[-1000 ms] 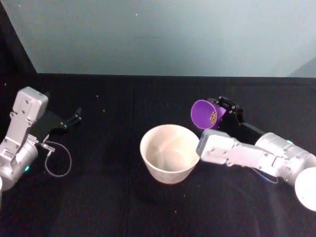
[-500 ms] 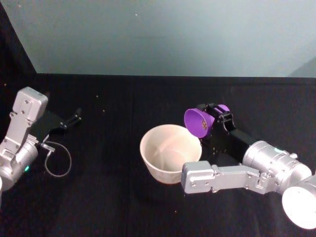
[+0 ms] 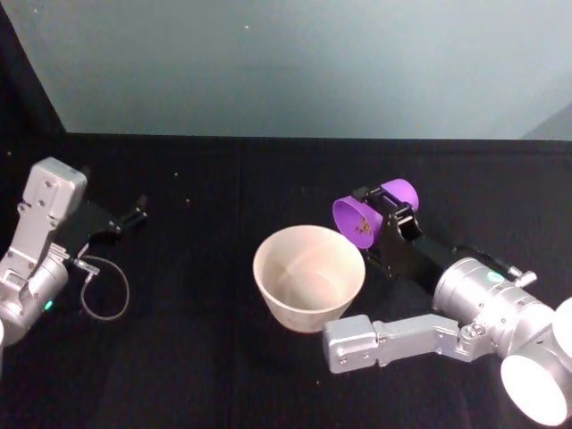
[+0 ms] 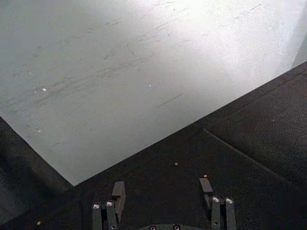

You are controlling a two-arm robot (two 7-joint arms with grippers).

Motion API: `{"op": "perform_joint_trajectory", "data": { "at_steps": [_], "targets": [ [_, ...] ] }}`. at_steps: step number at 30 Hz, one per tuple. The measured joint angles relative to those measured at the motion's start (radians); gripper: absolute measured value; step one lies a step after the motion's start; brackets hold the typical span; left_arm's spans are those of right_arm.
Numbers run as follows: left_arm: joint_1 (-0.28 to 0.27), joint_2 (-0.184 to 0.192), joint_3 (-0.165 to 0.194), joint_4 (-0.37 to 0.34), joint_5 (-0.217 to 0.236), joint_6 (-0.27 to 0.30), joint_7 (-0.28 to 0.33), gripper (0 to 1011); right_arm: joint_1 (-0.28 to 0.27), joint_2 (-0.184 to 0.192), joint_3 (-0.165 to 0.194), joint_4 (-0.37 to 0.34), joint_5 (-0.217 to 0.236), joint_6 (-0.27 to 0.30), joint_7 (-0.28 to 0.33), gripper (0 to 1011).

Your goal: Pick up the cup and pour the mung beans from the cup into the bowl.

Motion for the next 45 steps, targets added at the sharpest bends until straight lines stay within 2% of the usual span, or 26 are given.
{"op": "perform_joint_trajectory", "data": {
  "at_steps": [11, 23, 36, 45],
  "targets": [
    [0.0, 0.0, 0.0, 0.0, 0.0, 0.0, 0.0, 1011, 0.018, -0.014, -0.029, 0.02, -0.121, 0.0, 0.018, 724],
    [0.0, 0.0, 0.0, 0.0, 0.0, 0.0, 0.0, 1011, 0.024, -0.038, -0.035, 0.039, -0.2, -0.002, 0.032, 724],
    [0.0, 0.0, 0.0, 0.0, 0.0, 0.0, 0.0, 1011, 0.022, -0.046, -0.041, 0.044, -0.285, -0.008, 0.027, 724],
    [0.0, 0.0, 0.0, 0.0, 0.0, 0.0, 0.0, 1011, 0.022, -0.042, -0.059, 0.045, -0.384, -0.003, 0.008, 724]
  ]
}}
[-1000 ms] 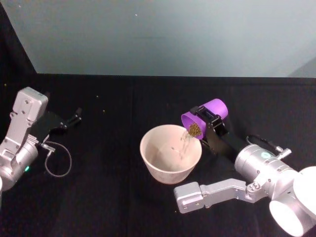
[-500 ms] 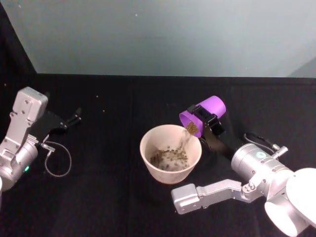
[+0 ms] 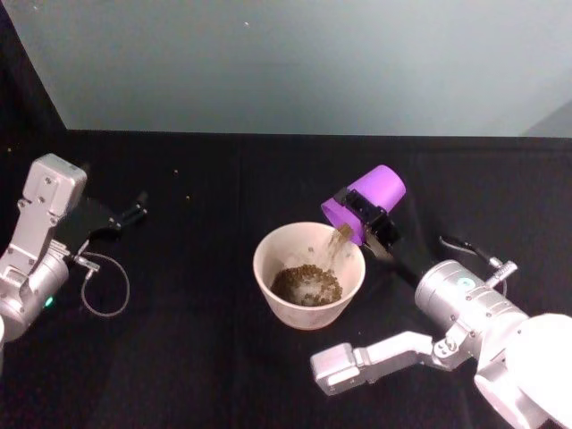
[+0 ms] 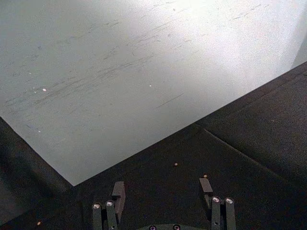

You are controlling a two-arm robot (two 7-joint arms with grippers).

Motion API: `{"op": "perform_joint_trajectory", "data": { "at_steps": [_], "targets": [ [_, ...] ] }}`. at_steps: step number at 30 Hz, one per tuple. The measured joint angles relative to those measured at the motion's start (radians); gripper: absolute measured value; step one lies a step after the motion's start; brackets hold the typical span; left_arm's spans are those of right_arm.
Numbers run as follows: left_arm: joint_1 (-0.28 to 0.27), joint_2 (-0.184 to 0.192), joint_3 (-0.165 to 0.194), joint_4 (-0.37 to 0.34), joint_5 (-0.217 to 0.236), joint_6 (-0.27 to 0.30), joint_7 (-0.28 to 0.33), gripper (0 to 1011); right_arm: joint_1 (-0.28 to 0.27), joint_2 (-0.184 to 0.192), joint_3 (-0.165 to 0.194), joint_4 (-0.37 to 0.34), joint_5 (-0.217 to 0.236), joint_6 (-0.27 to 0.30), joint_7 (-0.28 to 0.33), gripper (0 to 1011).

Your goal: Pick up the cup and pour the mung beans from the cup into the bowl.

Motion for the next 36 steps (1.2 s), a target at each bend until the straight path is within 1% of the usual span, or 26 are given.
{"op": "perform_joint_trajectory", "data": {
  "at_steps": [1, 3, 4, 6, 7, 9, 10, 11, 12, 14, 15, 17, 20, 22, 23, 25, 27, 28, 29, 30, 33, 34, 35, 36],
  "targets": [
    [0.0, 0.0, 0.0, 0.0, 0.0, 0.0, 0.0, 1011, 0.0, 0.003, -0.006, -0.003, -0.02, 0.002, -0.004, 724],
    [0.0, 0.0, 0.0, 0.0, 0.0, 0.0, 0.0, 1011, 0.0, 0.007, -0.013, -0.007, -0.04, 0.005, -0.007, 724],
    [0.0, 0.0, 0.0, 0.0, 0.0, 0.0, 0.0, 1011, 0.0, 0.012, -0.02, -0.009, -0.061, 0.007, -0.009, 724],
    [0.0, 0.0, 0.0, 0.0, 0.0, 0.0, 0.0, 1011, 0.001, 0.016, -0.028, -0.011, -0.082, 0.008, -0.011, 724],
    [0.0, 0.0, 0.0, 0.0, 0.0, 0.0, 0.0, 1011, 0.002, 0.019, -0.035, -0.012, -0.101, 0.011, -0.012, 724],
    [0.0, 0.0, 0.0, 0.0, 0.0, 0.0, 0.0, 1011, 0.004, 0.022, -0.042, -0.012, -0.121, 0.014, -0.013, 723],
    [0.0, 0.0, 0.0, 0.0, 0.0, 0.0, 0.0, 1011, 0.006, 0.025, -0.05, -0.012, -0.139, 0.017, -0.014, 724],
    [0.0, 0.0, 0.0, 0.0, 0.0, 0.0, 0.0, 1011, 0.006, 0.025, -0.05, -0.012, -0.139, 0.017, -0.014, 724],
    [0.0, 0.0, 0.0, 0.0, 0.0, 0.0, 0.0, 1011, 0.009, 0.029, -0.061, -0.01, -0.166, 0.025, -0.018, 724],
    [0.0, 0.0, 0.0, 0.0, 0.0, 0.0, 0.0, 1011, 0.013, 0.033, -0.073, -0.006, -0.195, 0.034, -0.022, 724],
    [0.0, 0.0, 0.0, 0.0, 0.0, 0.0, 0.0, 1011, 0.016, 0.036, -0.083, -0.003, -0.225, 0.042, -0.027, 724],
    [0.0, 0.0, 0.0, 0.0, 0.0, 0.0, 0.0, 1011, 0.019, 0.04, -0.094, 0.001, -0.258, 0.052, -0.032, 724],
    [0.0, 0.0, 0.0, 0.0, 0.0, 0.0, 0.0, 1011, 0.019, 0.043, -0.095, 0.001, -0.26, 0.056, -0.038, 724],
    [0.0, 0.0, 0.0, 0.0, 0.0, 0.0, 0.0, 1011, 0.015, 0.044, -0.089, -0.003, -0.243, 0.055, -0.043, 724],
    [0.0, 0.0, 0.0, 0.0, 0.0, 0.0, 0.0, 1011, 0.009, 0.045, -0.075, -0.008, -0.208, 0.049, -0.05, 724],
    [0.0, 0.0, 0.0, 0.0, 0.0, 0.0, 0.0, 1011, 0.002, 0.046, -0.06, -0.013, -0.162, 0.04, -0.061, 724],
    [0.0, 0.0, 0.0, 0.0, 0.0, 0.0, 0.0, 1011, -0.008, 0.047, -0.039, -0.018, -0.105, 0.029, -0.079, 724],
    [0.0, 0.0, 0.0, 0.0, 0.0, 0.0, 0.0, 1011, -0.023, 0.047, -0.013, -0.024, -0.041, 0.016, -0.101, 724],
    [0.0, 0.0, 0.0, 0.0, 0.0, 0.0, 0.0, 1011, -0.032, 0.047, 0.002, -0.026, -0.005, 0.009, -0.113, 724],
    [0.0, 0.0, 0.0, 0.0, 0.0, 0.0, 0.0, 1011, -0.054, 0.046, 0.037, -0.032, 0.069, -0.004, -0.138, 724],
    [0.0, 0.0, 0.0, 0.0, 0.0, 0.0, 0.0, 1011, -0.096, 0.04, 0.101, -0.041, 0.22, -0.029, -0.178, 724],
    [0.0, 0.0, 0.0, 0.0, 0.0, 0.0, 0.0, 1011, -0.126, 0.031, 0.148, -0.046, 0.323, -0.048, -0.199, 724],
    [0.0, 0.0, 0.0, 0.0, 0.0, 0.0, 0.0, 1011, -0.14, 0.027, 0.171, -0.046, 0.37, -0.057, -0.208, 724],
    [0.0, 0.0, 0.0, 0.0, 0.0, 0.0, 0.0, 1011, -0.166, 0.017, 0.214, -0.046, 0.46, -0.078, -0.221, 724]
  ]
}}
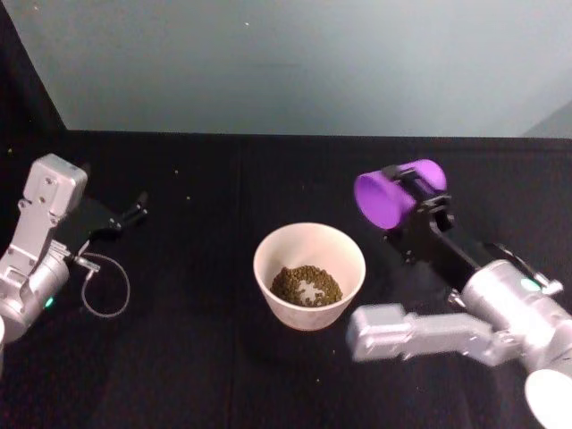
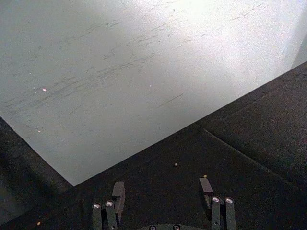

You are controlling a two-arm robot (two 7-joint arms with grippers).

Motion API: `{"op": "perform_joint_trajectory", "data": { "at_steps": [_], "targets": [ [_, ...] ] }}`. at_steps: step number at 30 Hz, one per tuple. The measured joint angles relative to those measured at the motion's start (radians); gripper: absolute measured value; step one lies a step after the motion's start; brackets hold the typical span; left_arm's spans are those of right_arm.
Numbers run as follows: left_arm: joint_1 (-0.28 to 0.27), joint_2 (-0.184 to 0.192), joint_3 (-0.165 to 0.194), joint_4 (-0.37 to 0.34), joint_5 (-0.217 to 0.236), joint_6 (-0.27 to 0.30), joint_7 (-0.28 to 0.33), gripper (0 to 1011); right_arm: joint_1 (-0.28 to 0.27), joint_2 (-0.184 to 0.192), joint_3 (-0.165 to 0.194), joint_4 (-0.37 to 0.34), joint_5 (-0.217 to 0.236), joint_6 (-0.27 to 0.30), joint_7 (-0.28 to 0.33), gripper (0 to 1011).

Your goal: Pick up the cup and pour the mung beans from the cup into the bowl.

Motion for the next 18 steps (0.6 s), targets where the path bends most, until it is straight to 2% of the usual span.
{"op": "perform_joint_trajectory", "data": {
  "at_steps": [3, 4, 6, 7, 8, 9, 10, 11, 12, 13, 14, 16, 18],
  "targets": [
    [0.0, 0.0, 0.0, 0.0, 0.0, 0.0, 0.0, 1011, -0.032, -0.013, 0.055, 0.001, 0.112, -0.031, -0.009, 724],
    [0.0, 0.0, 0.0, 0.0, 0.0, 0.0, 0.0, 1011, -0.05, -0.022, 0.088, 0.003, 0.188, -0.055, -0.009, 724],
    [0.0, 0.0, 0.0, 0.0, 0.0, 0.0, 0.0, 1011, -0.064, -0.028, 0.117, 0.007, 0.25, -0.078, -0.004, 724],
    [0.0, 0.0, 0.0, 0.0, 0.0, 0.0, 0.0, 1011, -0.076, -0.036, 0.142, 0.013, 0.315, -0.102, 0.007, 724],
    [0.0, 0.0, 0.0, 0.0, 0.0, 0.0, 0.0, 1010, -0.081, -0.039, 0.154, 0.016, 0.343, -0.113, 0.014, 724],
    [0.0, 0.0, 0.0, 0.0, 0.0, 0.0, 0.0, 1011, -0.089, -0.047, 0.177, 0.025, 0.409, -0.138, 0.033, 724],
    [0.0, 0.0, 0.0, 0.0, 0.0, 0.0, 0.0, 1011, -0.089, -0.047, 0.177, 0.025, 0.409, -0.138, 0.033, 724],
    [0.0, 0.0, 0.0, 0.0, 0.0, 0.0, 0.0, 1011, -0.092, -0.051, 0.188, 0.029, 0.442, -0.149, 0.045, 724],
    [0.0, 0.0, 0.0, 0.0, 0.0, 0.0, 0.0, 1011, -0.099, -0.06, 0.21, 0.042, 0.507, -0.17, 0.07, 724],
    [0.0, 0.0, 0.0, 0.0, 0.0, 0.0, 0.0, 1011, -0.101, -0.064, 0.22, 0.049, 0.542, -0.182, 0.086, 724],
    [0.0, 0.0, 0.0, 0.0, 0.0, 0.0, 0.0, 1011, -0.104, -0.073, 0.236, 0.062, 0.611, -0.201, 0.119, 724],
    [0.0, 0.0, 0.0, 0.0, 0.0, 0.0, 0.0, 1011, -0.107, -0.087, 0.259, 0.086, 0.709, -0.227, 0.167, 724],
    [0.0, 0.0, 0.0, 0.0, 0.0, 0.0, 0.0, 1011, -0.109, -0.096, 0.271, 0.101, 0.765, -0.237, 0.196, 724]
  ]
}}
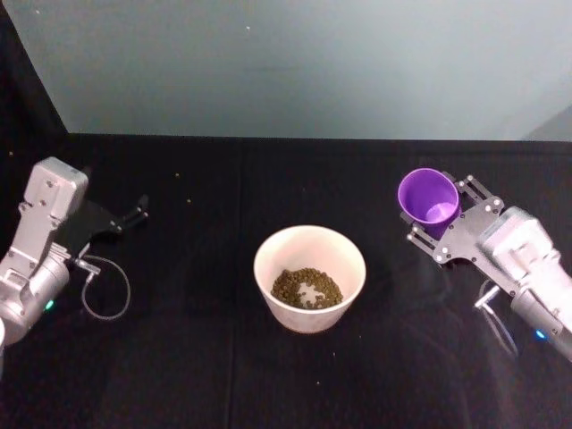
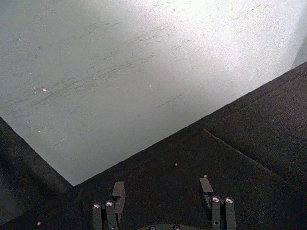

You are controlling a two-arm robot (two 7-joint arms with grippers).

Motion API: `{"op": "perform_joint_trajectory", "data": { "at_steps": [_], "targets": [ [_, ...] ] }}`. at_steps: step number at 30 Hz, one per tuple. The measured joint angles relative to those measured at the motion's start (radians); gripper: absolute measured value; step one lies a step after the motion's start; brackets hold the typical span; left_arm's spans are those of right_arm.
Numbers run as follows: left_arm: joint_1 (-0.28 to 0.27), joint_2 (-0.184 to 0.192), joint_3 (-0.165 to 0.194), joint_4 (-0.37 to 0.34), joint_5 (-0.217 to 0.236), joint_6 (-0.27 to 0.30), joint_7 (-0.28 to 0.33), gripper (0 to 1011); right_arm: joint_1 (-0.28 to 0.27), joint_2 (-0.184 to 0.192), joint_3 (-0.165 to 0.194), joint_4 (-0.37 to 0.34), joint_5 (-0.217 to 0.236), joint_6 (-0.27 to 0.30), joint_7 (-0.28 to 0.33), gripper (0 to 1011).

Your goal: Pick up the cup and pour the mung beans from the cup into the bowl.

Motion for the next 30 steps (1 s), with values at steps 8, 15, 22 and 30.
{"op": "perform_joint_trajectory", "data": {
  "at_steps": [8, 15, 22, 30],
  "targets": [
    [0.0, 0.0, 0.0, 0.0, 0.0, 0.0, 0.0, 1011, -0.001, -0.051, 0.042, 0.088, 0.205, -0.026, 0.126, 724],
    [0.0, 0.0, 0.0, 0.0, 0.0, 0.0, 0.0, 1011, -0.004, -0.096, 0.077, 0.17, 0.352, -0.045, 0.217, 724],
    [0.0, 0.0, 0.0, 0.0, 0.0, 0.0, 0.0, 1011, 0.012, -0.122, 0.08, 0.235, 0.428, -0.046, 0.275, 724],
    [0.0, 0.0, 0.0, 0.0, 0.0, 0.0, 0.0, 1011, 0.032, -0.141, 0.058, 0.266, 0.435, -0.043, 0.281, 724]
  ]
}}
